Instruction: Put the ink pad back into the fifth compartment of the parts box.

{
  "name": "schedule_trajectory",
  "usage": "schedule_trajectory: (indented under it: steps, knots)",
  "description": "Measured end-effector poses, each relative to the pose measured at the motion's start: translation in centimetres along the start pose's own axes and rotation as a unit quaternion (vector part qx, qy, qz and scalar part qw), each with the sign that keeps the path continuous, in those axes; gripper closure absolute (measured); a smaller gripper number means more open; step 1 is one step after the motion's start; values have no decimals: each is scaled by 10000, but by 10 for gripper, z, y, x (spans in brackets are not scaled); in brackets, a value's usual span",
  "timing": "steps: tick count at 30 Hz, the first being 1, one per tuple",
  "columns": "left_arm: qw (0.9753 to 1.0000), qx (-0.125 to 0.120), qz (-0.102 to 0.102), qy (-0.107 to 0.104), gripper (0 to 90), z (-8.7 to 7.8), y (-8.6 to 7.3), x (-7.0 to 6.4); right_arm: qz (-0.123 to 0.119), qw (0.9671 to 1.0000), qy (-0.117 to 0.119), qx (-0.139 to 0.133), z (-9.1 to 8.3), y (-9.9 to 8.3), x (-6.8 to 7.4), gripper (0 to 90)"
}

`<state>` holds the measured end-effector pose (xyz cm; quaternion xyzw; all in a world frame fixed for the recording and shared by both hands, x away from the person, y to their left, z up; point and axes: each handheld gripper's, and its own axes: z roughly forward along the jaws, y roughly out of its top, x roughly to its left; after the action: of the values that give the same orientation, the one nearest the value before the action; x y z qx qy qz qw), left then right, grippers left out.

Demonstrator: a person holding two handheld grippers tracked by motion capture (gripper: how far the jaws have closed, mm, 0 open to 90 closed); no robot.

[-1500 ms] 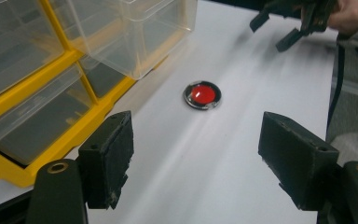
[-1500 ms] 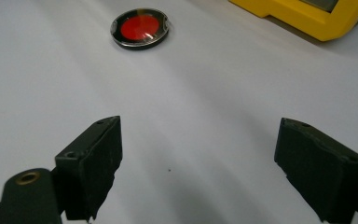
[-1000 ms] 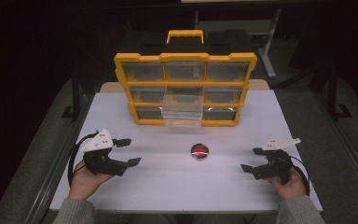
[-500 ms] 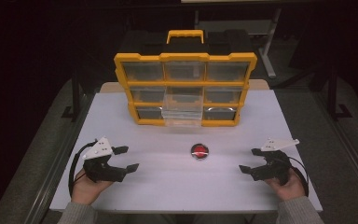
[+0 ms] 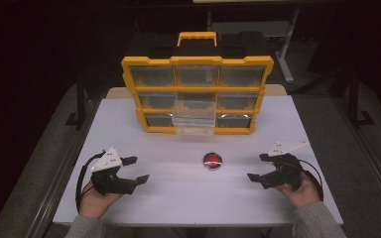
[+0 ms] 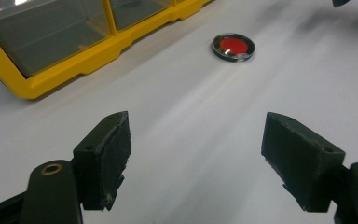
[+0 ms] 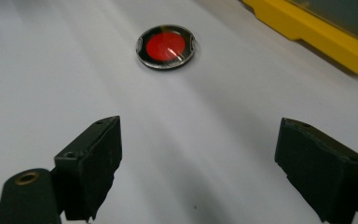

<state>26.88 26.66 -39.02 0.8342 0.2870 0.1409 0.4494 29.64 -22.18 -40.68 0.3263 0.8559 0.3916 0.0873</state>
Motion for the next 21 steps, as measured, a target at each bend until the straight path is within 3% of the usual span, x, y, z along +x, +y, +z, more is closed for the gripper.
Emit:
schedule_trajectory:
  steps: [10,19,21]
  knots:
    - [9999,-88,-105,-29,228,0,-2,1,-231,9994,205,144,17,43,5,144]
    - [10000,-42,-30,-74,227,2,-2,0,-251,9987,366,258,45,64,9,145]
    - [10000,-21,-26,-76,226,2,-2,1,-293,9977,438,421,58,71,10,147]
